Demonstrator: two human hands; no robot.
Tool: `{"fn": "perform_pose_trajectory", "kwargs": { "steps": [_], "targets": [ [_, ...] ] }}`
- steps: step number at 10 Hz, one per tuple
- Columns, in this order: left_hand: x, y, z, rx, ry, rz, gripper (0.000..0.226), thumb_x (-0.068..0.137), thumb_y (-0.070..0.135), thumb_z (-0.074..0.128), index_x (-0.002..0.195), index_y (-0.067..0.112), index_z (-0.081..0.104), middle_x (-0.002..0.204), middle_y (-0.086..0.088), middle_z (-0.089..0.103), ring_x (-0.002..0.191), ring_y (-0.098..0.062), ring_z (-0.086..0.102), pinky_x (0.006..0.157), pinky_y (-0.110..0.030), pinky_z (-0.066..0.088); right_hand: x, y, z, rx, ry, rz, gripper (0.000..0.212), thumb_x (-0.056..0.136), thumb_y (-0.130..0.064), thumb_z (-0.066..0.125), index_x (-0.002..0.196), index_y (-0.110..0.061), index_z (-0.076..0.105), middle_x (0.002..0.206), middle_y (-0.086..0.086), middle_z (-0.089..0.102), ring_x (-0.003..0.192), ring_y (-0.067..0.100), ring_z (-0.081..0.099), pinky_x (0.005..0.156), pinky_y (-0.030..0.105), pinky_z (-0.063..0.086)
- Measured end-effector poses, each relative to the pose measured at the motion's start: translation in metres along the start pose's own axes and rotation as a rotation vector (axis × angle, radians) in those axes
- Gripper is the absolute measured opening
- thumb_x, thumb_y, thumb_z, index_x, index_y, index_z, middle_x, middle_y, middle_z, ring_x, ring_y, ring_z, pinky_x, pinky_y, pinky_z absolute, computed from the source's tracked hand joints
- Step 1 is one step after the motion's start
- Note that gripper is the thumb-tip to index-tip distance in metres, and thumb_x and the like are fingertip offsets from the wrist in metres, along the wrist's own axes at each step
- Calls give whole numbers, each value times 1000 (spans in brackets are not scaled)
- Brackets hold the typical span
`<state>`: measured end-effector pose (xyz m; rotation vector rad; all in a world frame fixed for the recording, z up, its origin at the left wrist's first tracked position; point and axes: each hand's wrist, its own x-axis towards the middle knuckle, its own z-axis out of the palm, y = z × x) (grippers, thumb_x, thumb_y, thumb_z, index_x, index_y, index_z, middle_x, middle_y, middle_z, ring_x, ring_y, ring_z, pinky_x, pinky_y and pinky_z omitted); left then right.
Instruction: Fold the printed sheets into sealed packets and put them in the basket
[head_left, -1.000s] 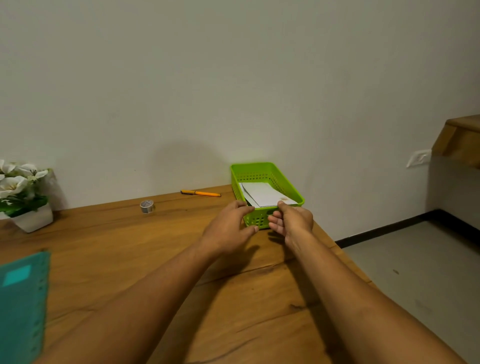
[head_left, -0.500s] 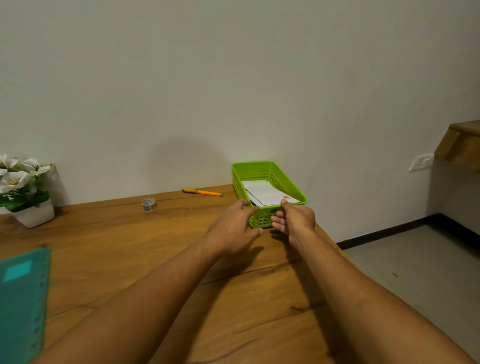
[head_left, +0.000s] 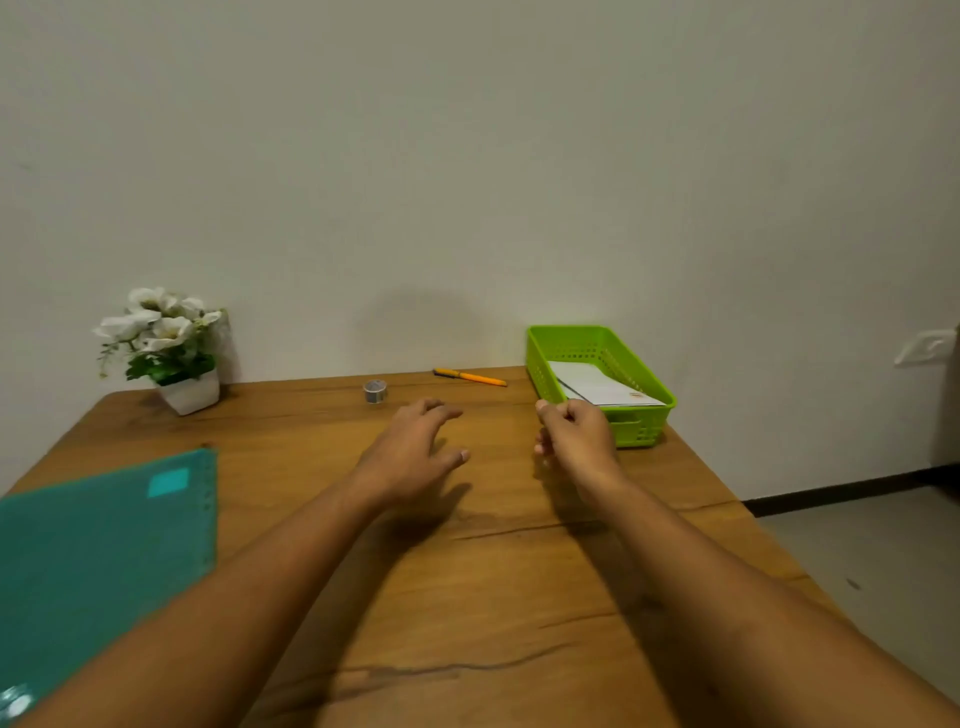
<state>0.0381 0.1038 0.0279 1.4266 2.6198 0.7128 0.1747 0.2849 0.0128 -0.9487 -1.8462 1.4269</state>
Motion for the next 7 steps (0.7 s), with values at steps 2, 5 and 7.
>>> {"fn": "perform_pose_trajectory", "kwargs": {
  "steps": [2,5,7],
  "targets": [
    [-62,-90,-42,121,90,-338,64,96,54,59,152,32,40,161,-2,31,147,-24,30,118,-53,36,-25,-5,51,-651,-258,-290,34,93,-56,62,101,-23,69,104,0,73,100,27,66,85,40,54],
    [-98,-165,-40,330,-39,-659,78,100,71,22,162,24,19,171,-16,8,157,-36,7,125,-59,8,-28,-2,107,-1058,-493,-443,60,103,-58,45,148,-20,47,155,7,46,142,28,41,116,45,37],
    [-64,-149,-31,333,-51,-527,75,102,68,23,163,25,20,170,-15,11,157,-34,8,125,-58,8,-5,-1,128,-1073,-475,-482,58,102,-61,42,141,-19,52,148,8,50,137,28,45,113,45,37]
  ]
}}
